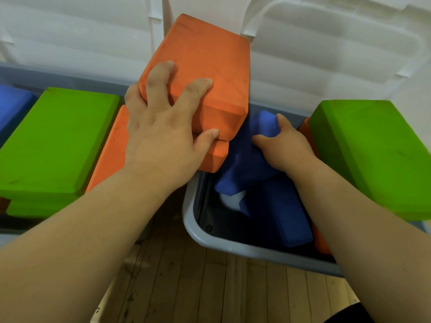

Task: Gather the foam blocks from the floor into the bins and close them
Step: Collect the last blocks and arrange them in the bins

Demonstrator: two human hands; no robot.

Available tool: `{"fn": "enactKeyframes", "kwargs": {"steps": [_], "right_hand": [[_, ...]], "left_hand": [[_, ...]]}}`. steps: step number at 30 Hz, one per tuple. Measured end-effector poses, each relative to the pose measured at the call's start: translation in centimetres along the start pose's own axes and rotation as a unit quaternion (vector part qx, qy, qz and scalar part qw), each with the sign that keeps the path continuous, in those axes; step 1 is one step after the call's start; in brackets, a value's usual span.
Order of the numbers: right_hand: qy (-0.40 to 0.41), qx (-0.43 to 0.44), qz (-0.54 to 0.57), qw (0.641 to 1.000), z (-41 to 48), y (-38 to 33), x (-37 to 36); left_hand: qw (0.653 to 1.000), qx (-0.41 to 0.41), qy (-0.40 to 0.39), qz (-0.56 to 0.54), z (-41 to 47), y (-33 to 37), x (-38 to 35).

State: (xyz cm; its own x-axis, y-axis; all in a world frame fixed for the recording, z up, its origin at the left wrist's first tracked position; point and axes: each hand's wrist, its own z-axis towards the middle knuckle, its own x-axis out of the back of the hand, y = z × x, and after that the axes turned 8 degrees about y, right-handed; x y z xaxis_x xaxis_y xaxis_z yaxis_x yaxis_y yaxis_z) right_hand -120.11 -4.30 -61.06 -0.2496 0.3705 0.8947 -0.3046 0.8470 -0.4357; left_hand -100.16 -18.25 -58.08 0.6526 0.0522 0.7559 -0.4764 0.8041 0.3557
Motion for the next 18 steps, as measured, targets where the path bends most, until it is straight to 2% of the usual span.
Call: {"fn": "enactKeyframes", "kwargs": {"steps": [6, 11, 13, 15, 18], "right_hand": [[0.036, 0.028, -0.064, 0.997, 0.0, 0.5, 0.4], [0.014, -0.010, 0.031, 0.999, -0.3, -0.1, 0.8], [0.004, -0.016, 0.036, 0.999, -0.7, -0.3, 0.7], [-0.026, -0.019, -0.008, 0.999, -1.4, -0.5, 0.5], [-0.127, -0.032, -0.074, 0.989, -2.9, -0.6, -0.1]], "left_hand": [[1.000, -0.001, -0.004, 0.006, 0.0, -0.1, 0.1], [1.000, 0.000, -0.002, 0.006, 0.0, 0.1, 0.1], [1.000, 0.000, -0.002, 0.007, 0.1, 0.1, 0.1], [1.000, 0.000, -0.003, 0.008, 0.1, 0.1, 0.1], [1.000, 0.002, -0.003, 0.004, 0.1, 0.1, 0.2]]}}
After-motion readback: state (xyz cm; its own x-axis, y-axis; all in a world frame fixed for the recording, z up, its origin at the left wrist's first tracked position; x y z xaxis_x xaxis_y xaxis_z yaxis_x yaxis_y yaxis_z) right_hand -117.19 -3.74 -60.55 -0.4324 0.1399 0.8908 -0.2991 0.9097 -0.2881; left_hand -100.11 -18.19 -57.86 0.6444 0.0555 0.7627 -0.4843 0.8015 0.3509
